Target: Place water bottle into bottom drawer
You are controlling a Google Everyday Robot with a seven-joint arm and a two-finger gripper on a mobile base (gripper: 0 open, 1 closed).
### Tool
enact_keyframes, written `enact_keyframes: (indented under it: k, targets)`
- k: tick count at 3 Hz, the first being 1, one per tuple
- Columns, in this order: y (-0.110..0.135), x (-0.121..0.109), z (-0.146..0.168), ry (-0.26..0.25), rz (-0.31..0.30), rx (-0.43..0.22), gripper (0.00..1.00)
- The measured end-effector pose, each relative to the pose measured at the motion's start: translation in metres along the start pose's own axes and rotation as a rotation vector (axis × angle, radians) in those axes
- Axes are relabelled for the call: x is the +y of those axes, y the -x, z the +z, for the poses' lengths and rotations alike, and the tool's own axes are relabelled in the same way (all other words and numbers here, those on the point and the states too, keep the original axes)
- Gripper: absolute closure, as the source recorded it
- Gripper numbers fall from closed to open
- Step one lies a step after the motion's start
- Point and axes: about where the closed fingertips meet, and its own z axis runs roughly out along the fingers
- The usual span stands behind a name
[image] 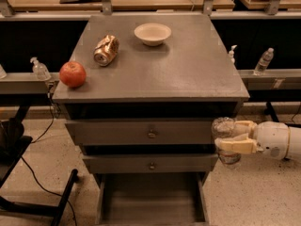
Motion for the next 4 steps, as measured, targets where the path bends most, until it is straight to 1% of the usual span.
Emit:
enact_keyframes:
  k: [1, 2, 3, 4]
  targets:
    - [-0.039, -0.018, 0.055, 0.049, -0.105, -0.092, 1.00]
    - [-0.102, -0.021, 0.115, 0.136, -0.225, -0.166, 1.00]
    - [-0.098, -0.020, 0.114, 0.136, -0.222, -0.163, 1.00]
    - [-0.108, -0.002, 0.110, 0.163, -0.224, -0.204, 1.00]
